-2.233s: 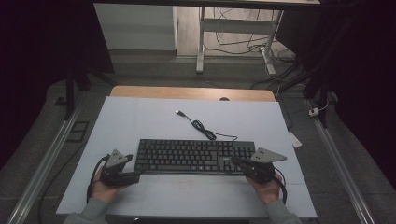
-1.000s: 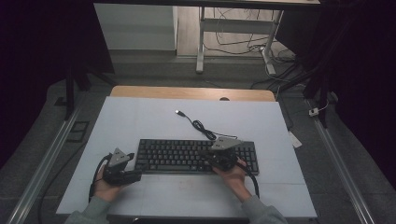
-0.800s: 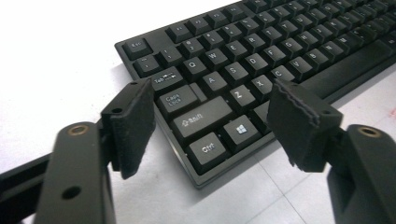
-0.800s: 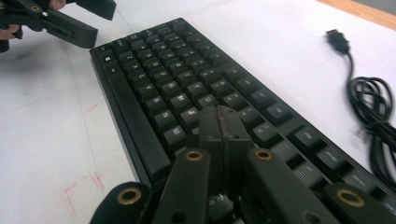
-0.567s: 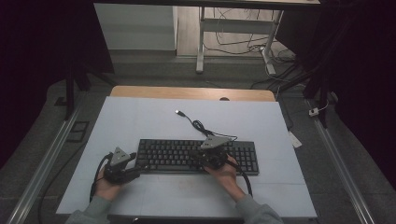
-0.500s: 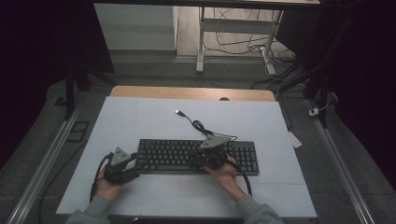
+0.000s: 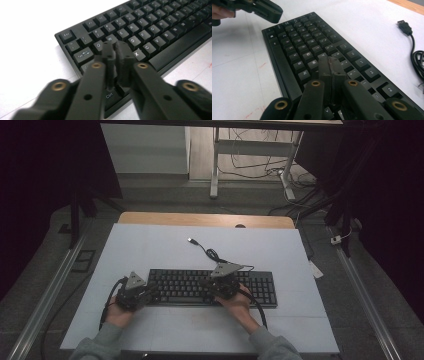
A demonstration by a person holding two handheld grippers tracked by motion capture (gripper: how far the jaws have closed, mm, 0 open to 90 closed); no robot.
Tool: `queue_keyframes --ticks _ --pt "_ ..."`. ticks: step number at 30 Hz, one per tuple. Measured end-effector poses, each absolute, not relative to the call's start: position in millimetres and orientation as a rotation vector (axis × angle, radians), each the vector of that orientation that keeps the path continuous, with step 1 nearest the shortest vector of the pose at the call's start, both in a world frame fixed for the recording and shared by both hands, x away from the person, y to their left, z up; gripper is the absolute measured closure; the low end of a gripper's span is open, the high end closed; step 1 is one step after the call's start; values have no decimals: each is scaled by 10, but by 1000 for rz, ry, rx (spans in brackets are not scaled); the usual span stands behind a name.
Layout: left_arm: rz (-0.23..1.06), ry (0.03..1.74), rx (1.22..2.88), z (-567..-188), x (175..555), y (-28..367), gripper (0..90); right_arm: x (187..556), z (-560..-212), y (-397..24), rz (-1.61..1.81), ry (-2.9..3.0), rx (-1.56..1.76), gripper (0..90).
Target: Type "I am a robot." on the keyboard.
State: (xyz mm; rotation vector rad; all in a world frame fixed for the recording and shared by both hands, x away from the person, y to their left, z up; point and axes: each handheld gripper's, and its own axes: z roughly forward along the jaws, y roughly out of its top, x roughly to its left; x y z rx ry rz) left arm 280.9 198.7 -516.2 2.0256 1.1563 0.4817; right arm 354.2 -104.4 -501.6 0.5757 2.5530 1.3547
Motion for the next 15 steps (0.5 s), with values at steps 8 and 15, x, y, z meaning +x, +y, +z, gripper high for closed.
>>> queue_keyframes --ticks 8,15 --pt "457 1154 2087 -5223 2847 1977 889 3565 -5060 -1005 1331 2568 582 894" --pt "459 1153 2098 -5241 2859 1972 889 3583 -5072 -1008 1321 2566 594 894"
